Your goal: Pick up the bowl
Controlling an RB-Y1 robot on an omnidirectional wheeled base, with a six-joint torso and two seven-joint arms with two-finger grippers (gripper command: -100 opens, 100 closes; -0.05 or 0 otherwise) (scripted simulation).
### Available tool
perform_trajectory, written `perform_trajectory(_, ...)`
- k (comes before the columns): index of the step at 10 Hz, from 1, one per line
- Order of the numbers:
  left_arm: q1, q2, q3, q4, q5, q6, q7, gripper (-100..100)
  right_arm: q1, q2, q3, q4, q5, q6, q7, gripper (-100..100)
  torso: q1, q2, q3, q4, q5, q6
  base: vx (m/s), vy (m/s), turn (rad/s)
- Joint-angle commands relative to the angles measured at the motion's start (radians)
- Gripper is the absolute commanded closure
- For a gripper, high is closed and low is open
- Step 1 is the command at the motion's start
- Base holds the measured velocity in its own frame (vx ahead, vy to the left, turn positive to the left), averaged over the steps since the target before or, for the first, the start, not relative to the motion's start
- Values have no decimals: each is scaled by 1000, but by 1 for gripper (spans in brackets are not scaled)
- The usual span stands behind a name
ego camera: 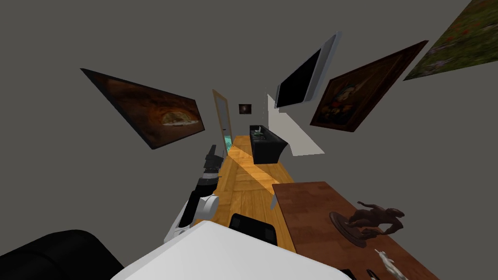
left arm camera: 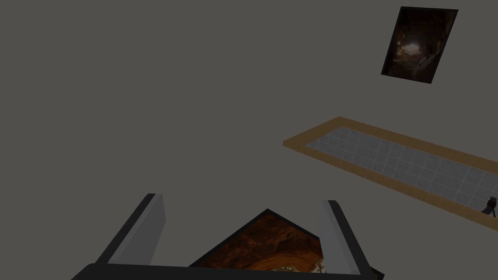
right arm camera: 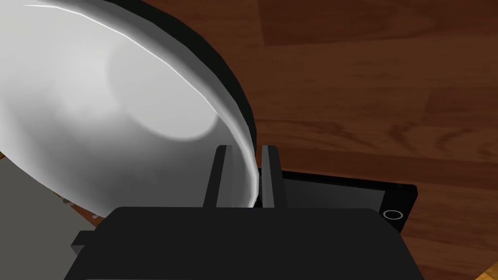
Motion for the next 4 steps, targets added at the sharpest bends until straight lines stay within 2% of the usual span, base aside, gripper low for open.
perform_trajectory(1, 0, 0, 0, 0, 0, 0, 0, 0, -21, -6, 50, 29, -50, -5, 9, 100, 0, 0, 0, 0, 0, 0, -6, 18, -48)
perform_trajectory(2, 0, 0, 0, 0, 0, 0, 0, 0, -21, -6, 75, 29, -63, -5, 9, 100, 0, 0, 0, 0, -1, 0, -5, 8, 6)
perform_trajectory(3, 0, 0, 0, 0, 0, 0, 0, 0, -20, -6, 59, 25, -51, 1, 4, 100, 0, 0, 0, 0, -1, 0, 0, 0, 0)
perform_trajectory(4, 0, 0, 0, 0, 0, 0, 0, 0, -20, -6, 62, 27, -53, 0, 5, 0, -1, 0, 0, 0, -1, -1, 0, 0, 0)
